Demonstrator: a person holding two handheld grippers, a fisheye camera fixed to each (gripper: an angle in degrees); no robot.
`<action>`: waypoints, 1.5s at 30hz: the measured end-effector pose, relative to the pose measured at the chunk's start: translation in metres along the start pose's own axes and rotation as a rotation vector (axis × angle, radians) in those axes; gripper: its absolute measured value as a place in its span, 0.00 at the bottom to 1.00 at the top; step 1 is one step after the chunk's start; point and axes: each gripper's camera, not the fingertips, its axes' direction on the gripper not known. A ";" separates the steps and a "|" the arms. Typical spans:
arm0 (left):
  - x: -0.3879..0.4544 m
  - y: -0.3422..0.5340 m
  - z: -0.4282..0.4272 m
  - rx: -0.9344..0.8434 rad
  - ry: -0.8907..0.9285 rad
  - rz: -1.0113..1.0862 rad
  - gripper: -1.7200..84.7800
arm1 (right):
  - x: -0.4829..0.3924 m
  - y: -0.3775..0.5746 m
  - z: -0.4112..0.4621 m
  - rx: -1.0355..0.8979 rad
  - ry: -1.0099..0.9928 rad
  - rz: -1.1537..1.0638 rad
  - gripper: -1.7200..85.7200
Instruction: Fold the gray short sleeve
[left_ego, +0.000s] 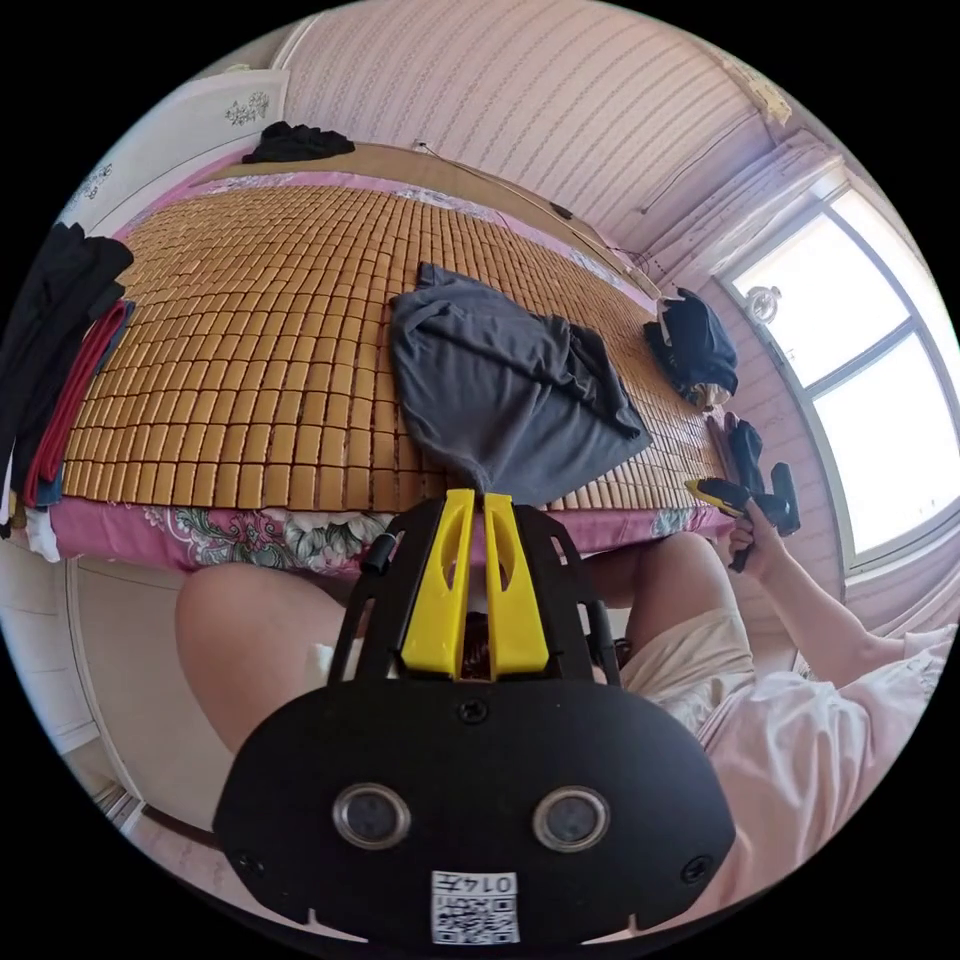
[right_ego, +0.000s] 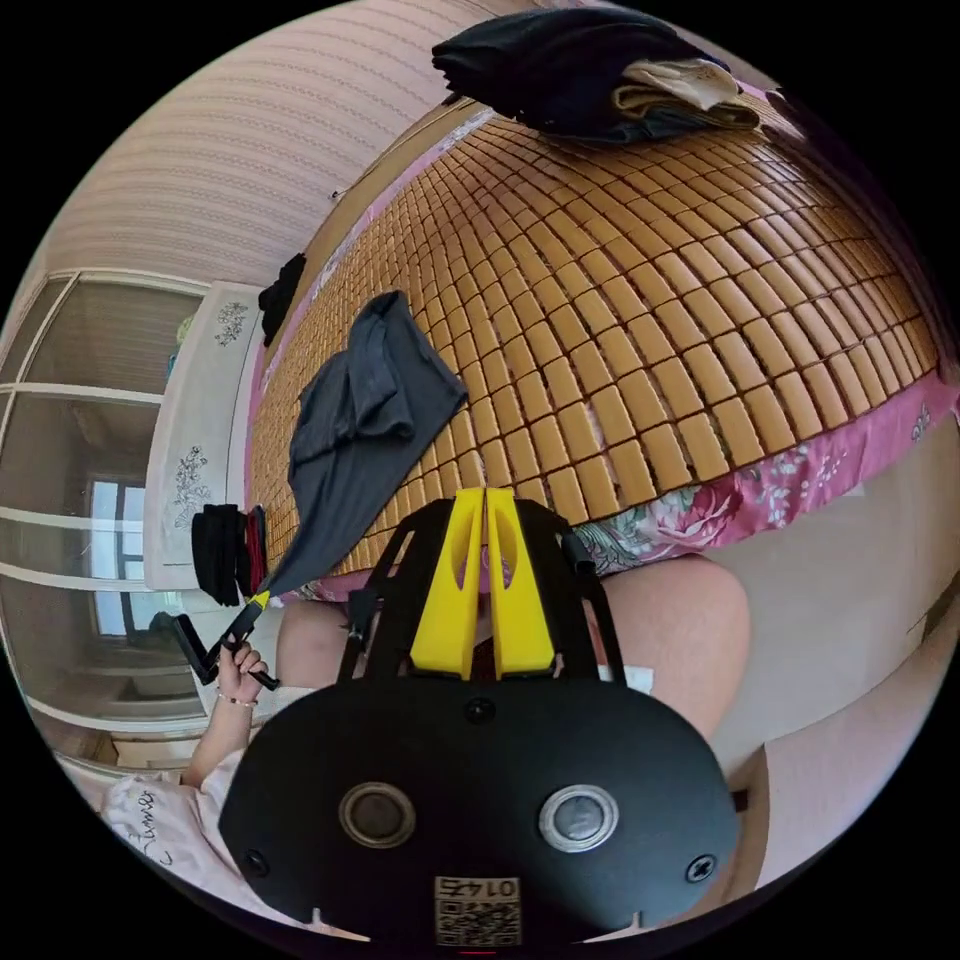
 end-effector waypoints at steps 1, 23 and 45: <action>-0.002 -0.001 -0.003 0.001 0.006 -0.011 0.01 | -0.009 -0.004 0.003 0.006 0.034 -0.025 0.05; 0.005 0.020 -0.159 0.196 0.059 -0.021 0.01 | -0.142 -0.049 0.004 -0.027 -0.019 -0.449 0.02; 0.159 0.098 -0.597 1.297 0.100 0.492 0.01 | -0.252 0.133 -0.454 0.964 -0.862 -0.978 0.03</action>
